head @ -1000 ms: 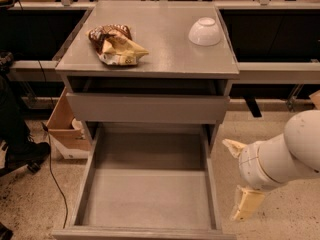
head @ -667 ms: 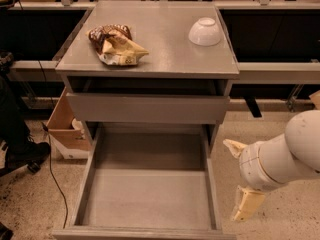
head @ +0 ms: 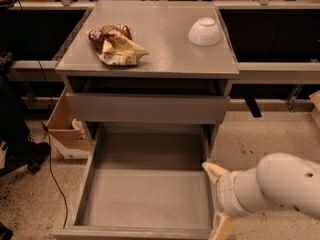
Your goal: Close middle drawer
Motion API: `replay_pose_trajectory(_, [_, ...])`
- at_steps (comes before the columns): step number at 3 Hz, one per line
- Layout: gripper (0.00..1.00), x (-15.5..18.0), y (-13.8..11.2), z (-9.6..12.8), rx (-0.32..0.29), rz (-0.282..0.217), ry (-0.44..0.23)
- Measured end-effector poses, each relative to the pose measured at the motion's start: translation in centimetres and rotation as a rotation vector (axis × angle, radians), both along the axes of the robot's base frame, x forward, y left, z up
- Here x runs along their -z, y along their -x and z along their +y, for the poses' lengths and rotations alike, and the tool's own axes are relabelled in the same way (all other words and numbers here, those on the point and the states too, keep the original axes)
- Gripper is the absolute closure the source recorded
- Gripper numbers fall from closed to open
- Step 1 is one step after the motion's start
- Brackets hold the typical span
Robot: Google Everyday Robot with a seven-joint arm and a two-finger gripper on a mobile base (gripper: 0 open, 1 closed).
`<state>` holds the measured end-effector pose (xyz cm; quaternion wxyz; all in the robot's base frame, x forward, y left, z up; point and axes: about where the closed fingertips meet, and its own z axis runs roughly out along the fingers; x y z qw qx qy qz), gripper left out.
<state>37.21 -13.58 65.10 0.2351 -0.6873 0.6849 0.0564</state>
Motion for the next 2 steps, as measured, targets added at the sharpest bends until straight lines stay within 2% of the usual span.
replay_pose_trajectory(2, [0.00, 8.2, 1.3, 3.2, -0.020, -0.025, -0.095])
